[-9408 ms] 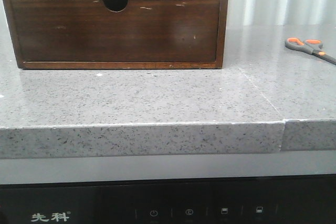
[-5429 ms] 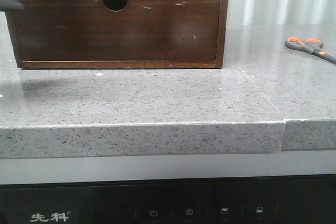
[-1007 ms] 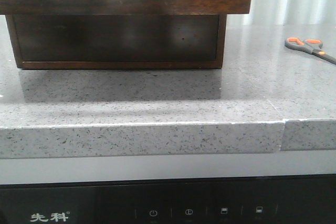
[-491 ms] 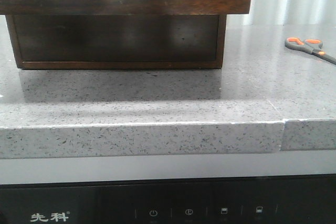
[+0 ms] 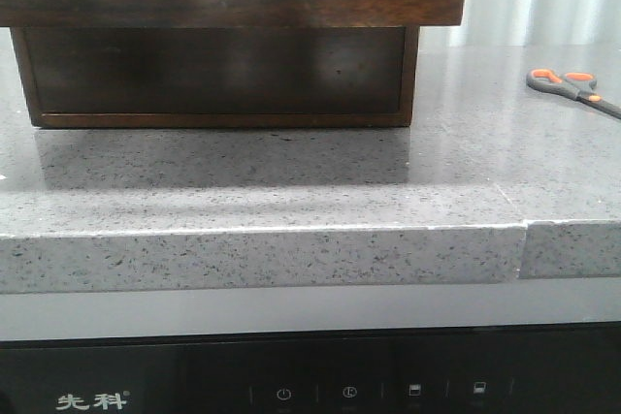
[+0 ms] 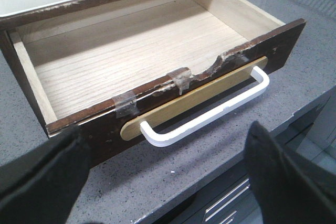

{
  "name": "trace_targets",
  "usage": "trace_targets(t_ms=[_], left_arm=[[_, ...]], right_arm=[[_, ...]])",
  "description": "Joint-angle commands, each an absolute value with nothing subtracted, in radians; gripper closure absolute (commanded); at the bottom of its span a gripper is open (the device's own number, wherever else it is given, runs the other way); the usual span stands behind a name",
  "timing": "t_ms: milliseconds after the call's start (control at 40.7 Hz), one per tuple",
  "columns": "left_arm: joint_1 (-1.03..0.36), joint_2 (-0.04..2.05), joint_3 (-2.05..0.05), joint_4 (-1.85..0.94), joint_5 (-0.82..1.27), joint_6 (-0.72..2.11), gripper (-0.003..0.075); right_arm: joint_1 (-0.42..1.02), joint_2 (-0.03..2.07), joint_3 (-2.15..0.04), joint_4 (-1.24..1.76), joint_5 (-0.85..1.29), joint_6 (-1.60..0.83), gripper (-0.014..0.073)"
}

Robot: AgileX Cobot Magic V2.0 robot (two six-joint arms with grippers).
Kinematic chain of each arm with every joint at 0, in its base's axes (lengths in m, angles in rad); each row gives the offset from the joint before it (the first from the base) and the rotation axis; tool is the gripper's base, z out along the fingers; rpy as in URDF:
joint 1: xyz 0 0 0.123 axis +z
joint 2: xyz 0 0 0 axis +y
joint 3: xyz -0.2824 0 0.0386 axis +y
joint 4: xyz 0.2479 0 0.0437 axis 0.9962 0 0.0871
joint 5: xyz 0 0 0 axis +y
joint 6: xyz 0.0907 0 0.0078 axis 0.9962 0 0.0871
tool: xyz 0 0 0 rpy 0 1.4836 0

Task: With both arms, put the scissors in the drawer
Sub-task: 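Lower the open right gripper over the grey-and-orange scissors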

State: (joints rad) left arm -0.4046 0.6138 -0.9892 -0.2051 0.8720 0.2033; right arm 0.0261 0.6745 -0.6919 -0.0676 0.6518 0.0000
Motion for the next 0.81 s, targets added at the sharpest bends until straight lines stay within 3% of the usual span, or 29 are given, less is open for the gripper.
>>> trace_targets(t_ms=[0,319,614,786], left_arm=[[-0.406,0.619,-1.023,-0.217,0.793,0.193,0.0135],[-0.406,0.619,-1.023,-0.217,0.793,0.193,0.0135],[-0.406,0.619,-1.023,-0.217,0.793,0.193,0.0135],[-0.406,0.619,-1.023,-0.217,0.793,0.193,0.0135]], right_arm=[[0.022,0.678,-0.719,-0.074,0.559,-0.006,0.0114],[0.022,0.754,-0.791,-0.075,0.496,-0.006,0.0114],[0.016,1.027,-1.053,-0.064,0.647,0.0,0.0107],[-0.054,1.228,-1.24,0.012,0.787,-0.006,0.0013]])
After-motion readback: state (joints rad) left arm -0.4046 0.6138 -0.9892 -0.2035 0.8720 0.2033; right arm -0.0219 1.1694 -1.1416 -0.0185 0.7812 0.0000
